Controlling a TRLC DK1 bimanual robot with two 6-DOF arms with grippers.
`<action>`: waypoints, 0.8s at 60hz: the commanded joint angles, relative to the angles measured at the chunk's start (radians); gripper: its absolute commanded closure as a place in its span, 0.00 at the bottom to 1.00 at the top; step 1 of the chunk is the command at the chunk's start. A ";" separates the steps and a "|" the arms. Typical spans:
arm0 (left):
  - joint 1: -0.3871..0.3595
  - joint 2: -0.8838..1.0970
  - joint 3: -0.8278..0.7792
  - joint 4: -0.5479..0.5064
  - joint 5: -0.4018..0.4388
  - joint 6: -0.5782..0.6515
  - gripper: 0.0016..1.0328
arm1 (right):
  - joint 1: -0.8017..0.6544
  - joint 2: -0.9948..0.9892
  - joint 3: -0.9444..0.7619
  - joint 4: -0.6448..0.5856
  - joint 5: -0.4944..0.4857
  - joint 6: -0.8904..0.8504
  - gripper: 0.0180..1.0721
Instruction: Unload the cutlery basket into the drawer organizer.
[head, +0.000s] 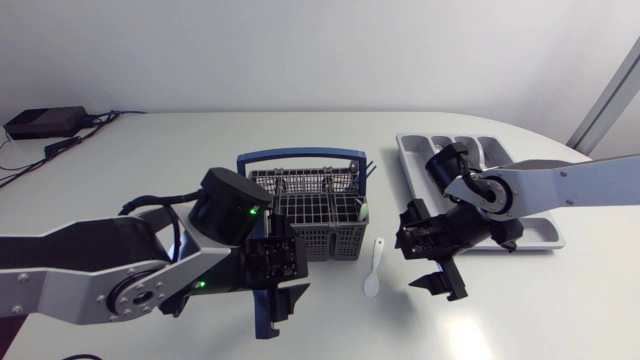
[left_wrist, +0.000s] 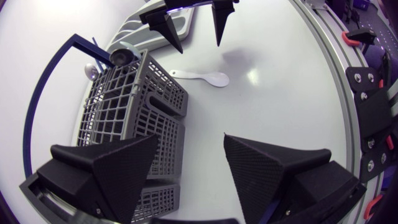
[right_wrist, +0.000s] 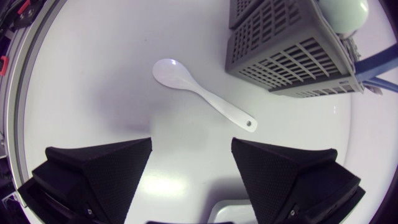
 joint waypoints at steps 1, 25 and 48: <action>0.006 -0.023 -0.029 -0.019 0.015 0.033 0.19 | 0.023 0.042 0.042 -0.027 -0.007 -0.098 0.12; 0.065 -0.062 -0.038 -0.065 0.041 0.059 0.16 | 0.079 0.142 0.179 -0.131 -0.002 -0.237 0.33; 0.117 -0.060 -0.063 -0.059 0.089 0.071 0.16 | 0.139 0.150 0.089 -0.040 -0.005 -0.280 0.44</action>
